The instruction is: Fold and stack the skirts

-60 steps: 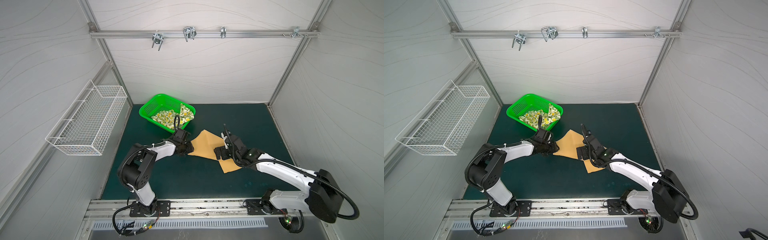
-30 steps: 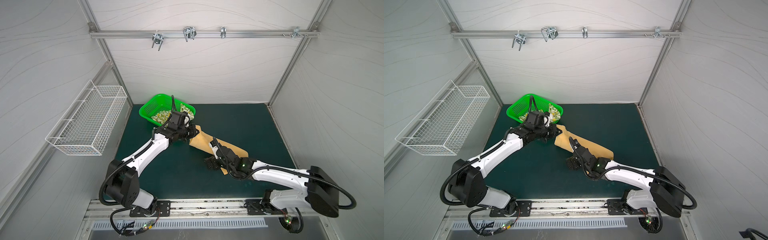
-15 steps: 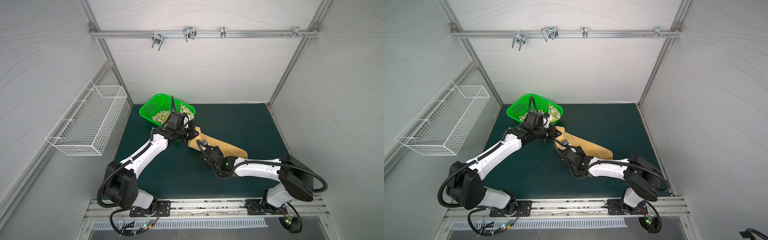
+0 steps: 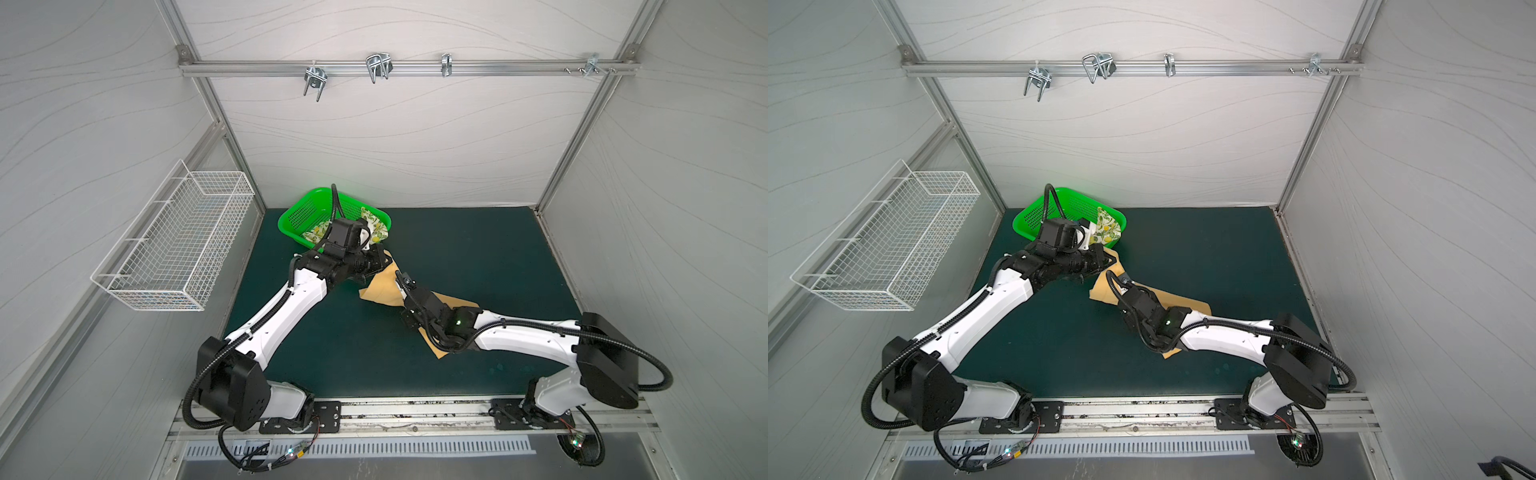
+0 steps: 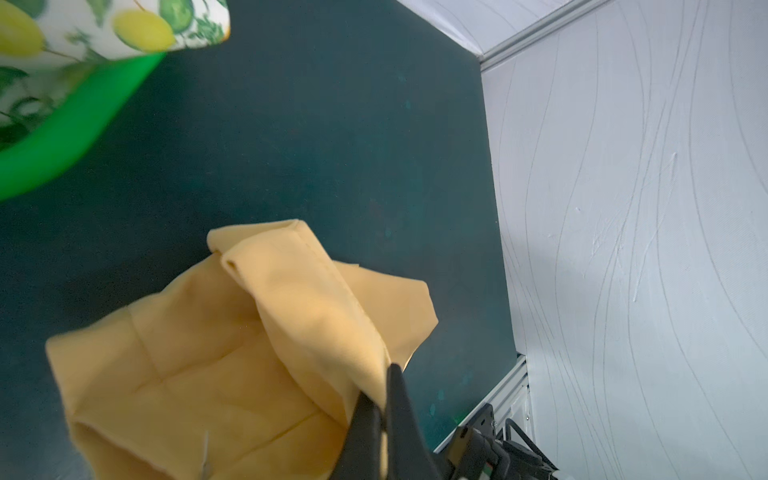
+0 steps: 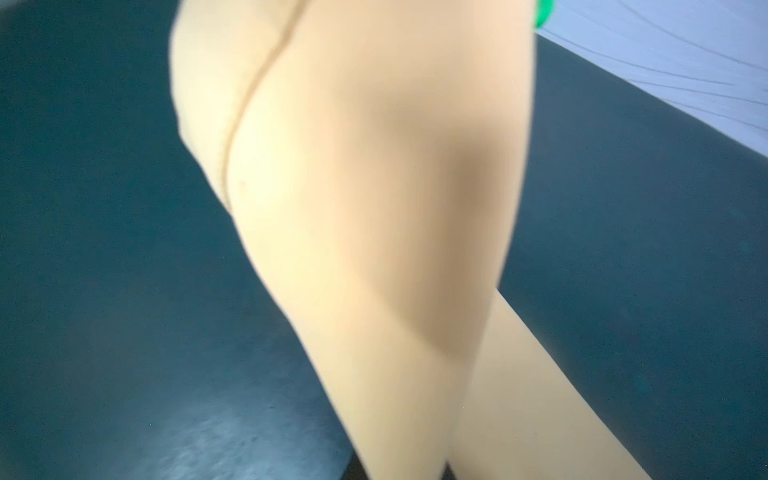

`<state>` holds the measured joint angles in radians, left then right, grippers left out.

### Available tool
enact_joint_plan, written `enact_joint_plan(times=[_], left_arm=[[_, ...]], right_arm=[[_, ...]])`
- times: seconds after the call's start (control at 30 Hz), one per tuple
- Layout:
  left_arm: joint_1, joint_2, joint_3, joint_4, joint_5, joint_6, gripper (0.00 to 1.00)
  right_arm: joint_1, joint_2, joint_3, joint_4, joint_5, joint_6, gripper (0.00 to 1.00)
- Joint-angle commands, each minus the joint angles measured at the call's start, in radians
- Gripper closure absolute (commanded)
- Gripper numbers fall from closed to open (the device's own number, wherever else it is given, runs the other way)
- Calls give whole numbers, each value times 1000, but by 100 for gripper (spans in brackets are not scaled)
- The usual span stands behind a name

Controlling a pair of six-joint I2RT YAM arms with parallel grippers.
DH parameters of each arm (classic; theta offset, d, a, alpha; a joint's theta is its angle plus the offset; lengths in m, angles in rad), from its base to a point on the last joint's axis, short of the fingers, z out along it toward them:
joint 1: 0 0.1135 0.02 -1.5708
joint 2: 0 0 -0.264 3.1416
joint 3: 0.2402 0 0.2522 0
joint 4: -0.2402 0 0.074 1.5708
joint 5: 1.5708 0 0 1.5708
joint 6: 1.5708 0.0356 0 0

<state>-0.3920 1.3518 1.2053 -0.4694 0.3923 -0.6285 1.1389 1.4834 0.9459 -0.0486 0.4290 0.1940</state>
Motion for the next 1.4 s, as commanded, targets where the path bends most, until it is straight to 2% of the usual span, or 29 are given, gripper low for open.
enact_joint_plan(times=[0.0, 0.13, 0.2, 0.27, 0.33, 0.47, 0.53, 0.63, 0.7, 0.77, 0.93, 1.0, 1.1, 1.23, 1.37], left_arm=[[37, -85, 103, -54, -58, 49, 100], [45, -142, 223, -158, -113, 114, 100], [44, -149, 271, -174, -81, 111, 100], [42, -142, 282, -153, -18, 81, 100], [33, -129, 255, -99, 20, 51, 100], [-20, -66, 181, -7, 17, 23, 100], [-50, -15, 133, 61, 19, -2, 100], [-94, 88, 102, 150, 26, -38, 100], [-117, 166, 108, 183, 23, -49, 100], [-126, 225, 117, 215, 23, -62, 100], [-128, 354, 197, 242, 49, -77, 100], [-130, 403, 246, 242, 72, -81, 100], [-151, 492, 349, 220, 98, -76, 100], [-202, 636, 525, 169, 116, -58, 100], [-249, 780, 699, 170, 146, -89, 100]], right_arm=[[7, -50, 106, -24, -274, -7, 99], [-46, -98, 161, -3, -525, 65, 99], [-132, -131, 125, 62, -674, 152, 99], [-228, -165, 57, 134, -763, 235, 99], [-344, -185, -26, 189, -807, 326, 98], [-545, -152, -143, 189, -854, 431, 95], [-614, -122, -184, 159, -826, 460, 84], [-696, -75, -230, 136, -796, 478, 62], [-744, -59, -257, 110, -754, 484, 42], [-771, -70, -269, 71, -715, 477, 30], [-761, -240, -338, -7, -554, 455, 13], [-736, -331, -349, -71, -468, 437, 2], [-697, -475, -377, -124, -370, 417, 1], [-664, -603, -396, -197, -320, 409, 1], [-615, -685, -407, -253, -266, 401, 1]])
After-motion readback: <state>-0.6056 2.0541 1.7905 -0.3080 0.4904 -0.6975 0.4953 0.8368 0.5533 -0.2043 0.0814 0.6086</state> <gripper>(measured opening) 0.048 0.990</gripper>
